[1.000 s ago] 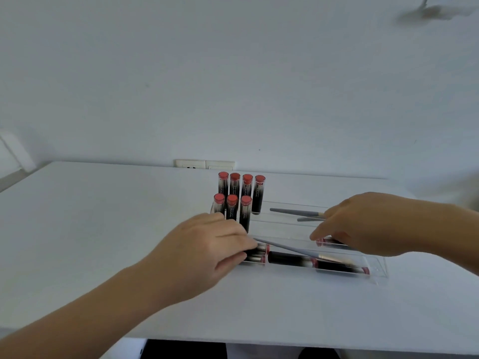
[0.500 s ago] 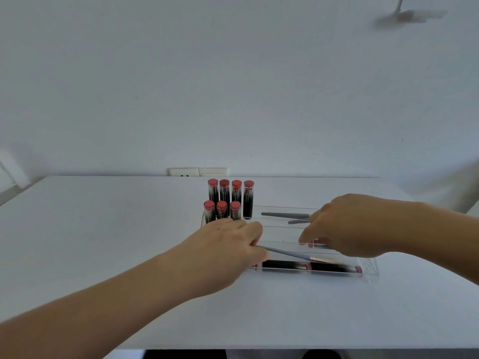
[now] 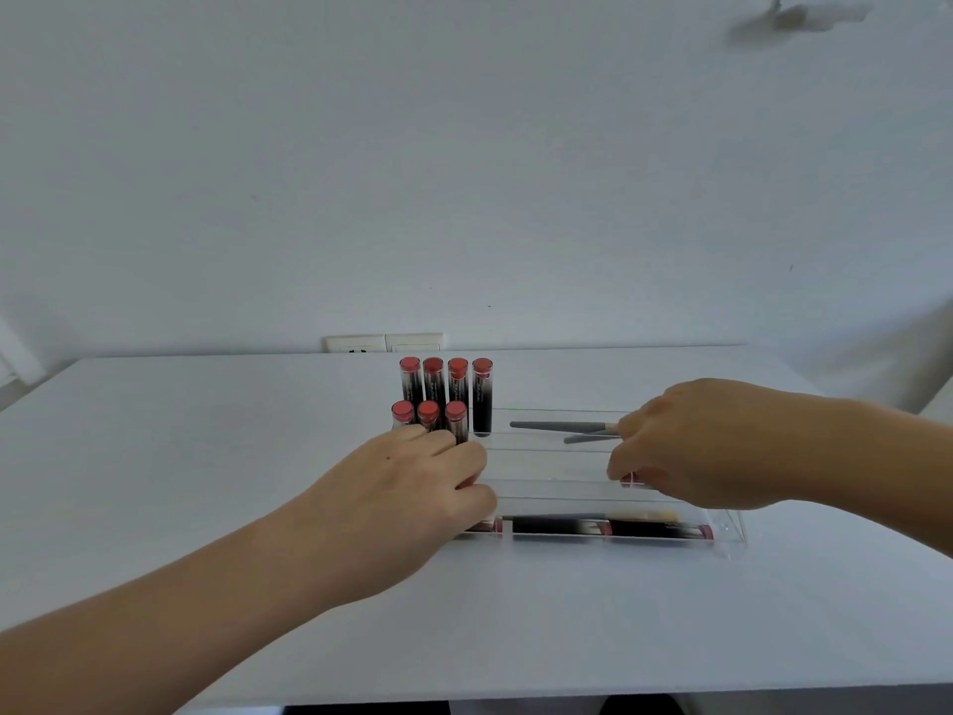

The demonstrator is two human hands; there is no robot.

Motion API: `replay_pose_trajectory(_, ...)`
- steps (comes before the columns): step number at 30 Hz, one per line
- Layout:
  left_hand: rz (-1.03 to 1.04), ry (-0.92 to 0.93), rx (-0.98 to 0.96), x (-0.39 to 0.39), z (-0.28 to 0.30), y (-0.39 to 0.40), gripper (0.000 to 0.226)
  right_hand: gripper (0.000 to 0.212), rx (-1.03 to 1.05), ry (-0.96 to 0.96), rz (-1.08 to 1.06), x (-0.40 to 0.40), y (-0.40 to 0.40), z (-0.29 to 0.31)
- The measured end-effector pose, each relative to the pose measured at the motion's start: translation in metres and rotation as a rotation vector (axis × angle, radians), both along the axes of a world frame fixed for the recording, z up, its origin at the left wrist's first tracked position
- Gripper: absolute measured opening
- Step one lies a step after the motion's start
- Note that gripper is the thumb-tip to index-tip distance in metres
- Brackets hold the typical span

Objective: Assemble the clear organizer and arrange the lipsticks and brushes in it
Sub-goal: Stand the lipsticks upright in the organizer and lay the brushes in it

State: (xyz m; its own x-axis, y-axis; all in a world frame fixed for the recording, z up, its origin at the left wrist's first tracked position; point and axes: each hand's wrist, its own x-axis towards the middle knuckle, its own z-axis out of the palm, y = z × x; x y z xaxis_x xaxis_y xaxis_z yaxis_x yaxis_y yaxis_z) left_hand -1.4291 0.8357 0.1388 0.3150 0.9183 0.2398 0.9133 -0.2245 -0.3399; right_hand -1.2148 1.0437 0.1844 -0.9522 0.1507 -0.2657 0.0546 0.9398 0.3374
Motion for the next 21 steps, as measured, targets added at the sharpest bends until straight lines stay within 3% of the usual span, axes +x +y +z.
replay_pose_trajectory(6,0.031,-0.145,0.144,-0.007,0.002,-0.01,0.02,0.02,-0.01,0.117,0.01,0.009,0.003,0.004)
replay_pose_trajectory(13,0.141,-0.552,0.28,-0.016,-0.001,-0.024,0.008,0.005,-0.098,0.218,-0.094,0.016,0.002,0.016)
replay_pose_trajectory(21,0.239,-0.839,0.429,-0.032,-0.023,-0.035,0.032,0.008,-0.573,0.755,-0.104,0.006,-0.019,0.025)
